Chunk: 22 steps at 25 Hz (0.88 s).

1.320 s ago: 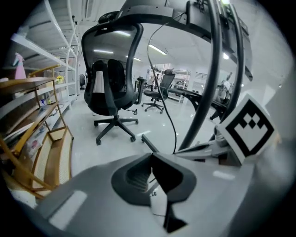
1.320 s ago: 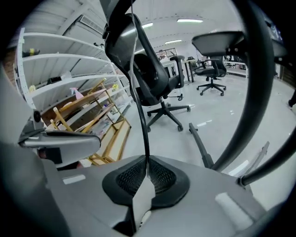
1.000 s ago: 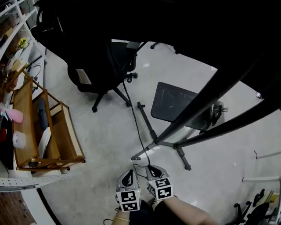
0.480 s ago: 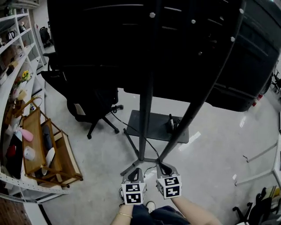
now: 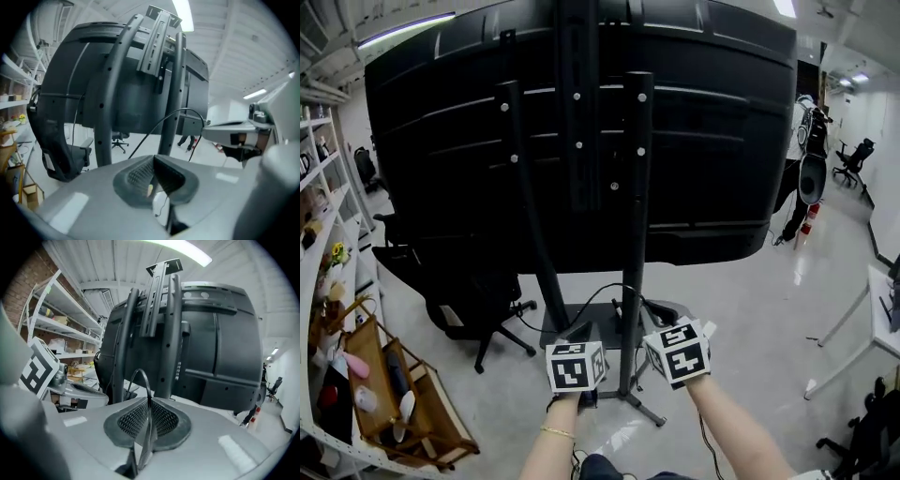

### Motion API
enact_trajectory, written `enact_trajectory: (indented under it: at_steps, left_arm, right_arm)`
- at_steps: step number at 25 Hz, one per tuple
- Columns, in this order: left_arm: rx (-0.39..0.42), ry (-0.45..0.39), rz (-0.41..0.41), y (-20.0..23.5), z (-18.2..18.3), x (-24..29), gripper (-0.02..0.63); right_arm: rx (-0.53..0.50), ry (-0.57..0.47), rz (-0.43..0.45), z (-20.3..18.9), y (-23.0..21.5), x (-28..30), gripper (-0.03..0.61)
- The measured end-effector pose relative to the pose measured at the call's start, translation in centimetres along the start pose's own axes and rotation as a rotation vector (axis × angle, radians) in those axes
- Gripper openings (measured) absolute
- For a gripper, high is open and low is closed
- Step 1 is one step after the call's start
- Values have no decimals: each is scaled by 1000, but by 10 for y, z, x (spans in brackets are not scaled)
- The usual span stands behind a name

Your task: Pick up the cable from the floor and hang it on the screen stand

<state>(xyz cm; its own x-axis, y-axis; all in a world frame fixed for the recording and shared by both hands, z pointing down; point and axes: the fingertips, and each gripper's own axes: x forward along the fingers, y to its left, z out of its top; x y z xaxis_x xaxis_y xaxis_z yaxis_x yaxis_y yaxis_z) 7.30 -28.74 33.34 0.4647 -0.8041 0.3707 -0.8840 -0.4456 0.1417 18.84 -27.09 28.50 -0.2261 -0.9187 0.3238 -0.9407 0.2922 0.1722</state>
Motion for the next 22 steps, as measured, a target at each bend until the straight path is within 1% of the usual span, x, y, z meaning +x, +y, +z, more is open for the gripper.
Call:
enact_trajectory:
  at_steps: [3, 6, 8, 12, 17, 19, 22]
  left_arm:
    - [65, -52, -21, -19, 71, 4, 8]
    - [117, -111, -29, -36, 136, -2, 8]
    - [141, -153, -46, -47, 180, -9, 8]
    - [181, -207, -87, -68, 255, -23, 8]
    - [249, -341, -49, -80, 353, -41, 8]
    - [250, -394, -29, -78, 386, -49, 8]
    - [244, -466, 4, -76, 425, -59, 8]
  right_arm:
    - [-26, -82, -35, 64, -33, -12, 21]
    - [-57, -143, -55, 124, -56, -29, 20]
    - [-76, -190, -71, 164, -70, -42, 20]
    - [-110, -281, -108, 237, -93, -64, 17]
    - [-134, -362, -119, 331, -123, -75, 14]
    - [-135, -384, -134, 361, -133, -75, 12]
    - [-92, -398, -132, 395, -148, -70, 12]
